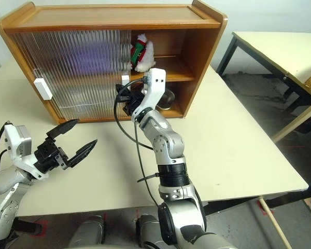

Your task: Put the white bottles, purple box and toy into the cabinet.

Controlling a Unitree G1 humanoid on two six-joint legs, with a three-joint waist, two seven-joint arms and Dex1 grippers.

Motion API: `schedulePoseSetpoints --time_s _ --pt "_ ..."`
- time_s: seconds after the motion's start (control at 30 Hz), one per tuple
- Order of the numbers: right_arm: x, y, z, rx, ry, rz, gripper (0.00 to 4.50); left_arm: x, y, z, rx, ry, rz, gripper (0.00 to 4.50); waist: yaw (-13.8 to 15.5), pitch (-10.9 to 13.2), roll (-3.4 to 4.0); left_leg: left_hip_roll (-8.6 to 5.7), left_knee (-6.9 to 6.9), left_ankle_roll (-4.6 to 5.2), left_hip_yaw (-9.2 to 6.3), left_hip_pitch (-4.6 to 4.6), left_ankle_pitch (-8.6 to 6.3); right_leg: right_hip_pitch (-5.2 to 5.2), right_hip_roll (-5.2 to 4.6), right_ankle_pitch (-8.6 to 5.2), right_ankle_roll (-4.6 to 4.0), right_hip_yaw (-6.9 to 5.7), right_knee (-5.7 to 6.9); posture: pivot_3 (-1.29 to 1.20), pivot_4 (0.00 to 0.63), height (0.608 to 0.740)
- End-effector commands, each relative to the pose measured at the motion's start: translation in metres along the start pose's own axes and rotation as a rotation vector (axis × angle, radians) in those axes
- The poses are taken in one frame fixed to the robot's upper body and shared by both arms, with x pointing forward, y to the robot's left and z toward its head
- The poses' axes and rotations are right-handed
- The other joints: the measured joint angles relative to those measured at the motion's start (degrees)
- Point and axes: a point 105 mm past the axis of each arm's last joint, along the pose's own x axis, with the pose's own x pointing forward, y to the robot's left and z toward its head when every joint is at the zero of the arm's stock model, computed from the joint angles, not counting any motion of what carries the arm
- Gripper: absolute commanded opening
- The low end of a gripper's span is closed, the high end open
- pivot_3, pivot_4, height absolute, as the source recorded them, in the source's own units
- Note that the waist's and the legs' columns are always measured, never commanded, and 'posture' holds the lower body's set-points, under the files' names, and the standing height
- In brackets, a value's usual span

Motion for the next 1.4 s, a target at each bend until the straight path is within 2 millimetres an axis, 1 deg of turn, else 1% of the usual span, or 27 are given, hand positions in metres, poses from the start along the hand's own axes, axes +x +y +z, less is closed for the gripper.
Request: schedulePoseSetpoints --time_s 0.03,0.2,0.37,0.67,0.9,1.1,1.4 --pt "-0.001 -0.009 0.004 -0.018 -0.021 -0.048 0.04 0.001 0.001 0.006 0.016 -0.023 -0.003 4.5 0.0 0.0 -0.01 0.0 0.0 0.02 -0.01 0.0 0.01 0.0 0.0 0.0 0.0 0.0 0.0 0.05 0.055 0.74" --pt "-0.003 -0.014 0.006 -0.036 -0.028 -0.071 0.04 0.002 0.0 0.011 0.008 -0.062 -0.006 4.5 0.0 0.0 -0.01 0.0 0.03 0.06 -0.01 -0.01 0.04 0.01 -0.01 -0.01 0.0 0.03 0.0 0.04 0.056 0.74" --pt "-0.004 -0.016 0.008 -0.05 -0.031 -0.087 0.04 0.002 0.0 0.011 0.005 -0.062 -0.007 4.5 -0.1 0.0 -0.01 0.0 0.04 0.14 0.0 -0.01 0.09 0.01 -0.01 -0.04 0.05 0.03 0.0 0.04 0.054 0.74" --pt "-0.009 -0.031 0.021 -0.097 -0.078 -0.15 0.04 0.003 -0.001 0.009 0.001 -0.057 -0.025 4.5 -0.2 0.0 -0.03 -0.01 0.04 0.25 0.0 -0.02 0.15 0.0 -0.01 -0.01 0.12 0.02 0.0 0.02 0.044 0.74" --pt "-0.015 -0.037 0.024 -0.108 -0.094 -0.176 0.04 0.007 -0.001 0.008 -0.004 -0.061 -0.045 4.5 -0.9 -0.1 -0.06 -0.02 0.03 0.4 0.09 -0.02 0.24 0.0 0.0 0.02 0.23 0.0 0.0 0.0 0.037 0.74" --pt "-0.018 -0.044 0.028 -0.124 -0.103 -0.201 0.04 0.009 -0.001 0.007 -0.009 -0.059 -0.059 4.5 -1.4 -0.7 -0.2 -0.03 0.03 0.5 0.09 -0.03 0.3 0.0 0.0 0.04 0.28 0.0 -0.01 -0.01 0.032 0.74" --pt "-0.024 -0.058 0.035 -0.155 -0.117 -0.248 0.04 0.01 -0.002 0.004 -0.016 -0.053 -0.069 4.5 -1.9 -1.0 -0.18 -0.04 0.03 0.63 0.03 -0.02 0.37 0.01 -0.01 0.08 0.38 0.01 -0.01 -0.01 0.036 0.74"
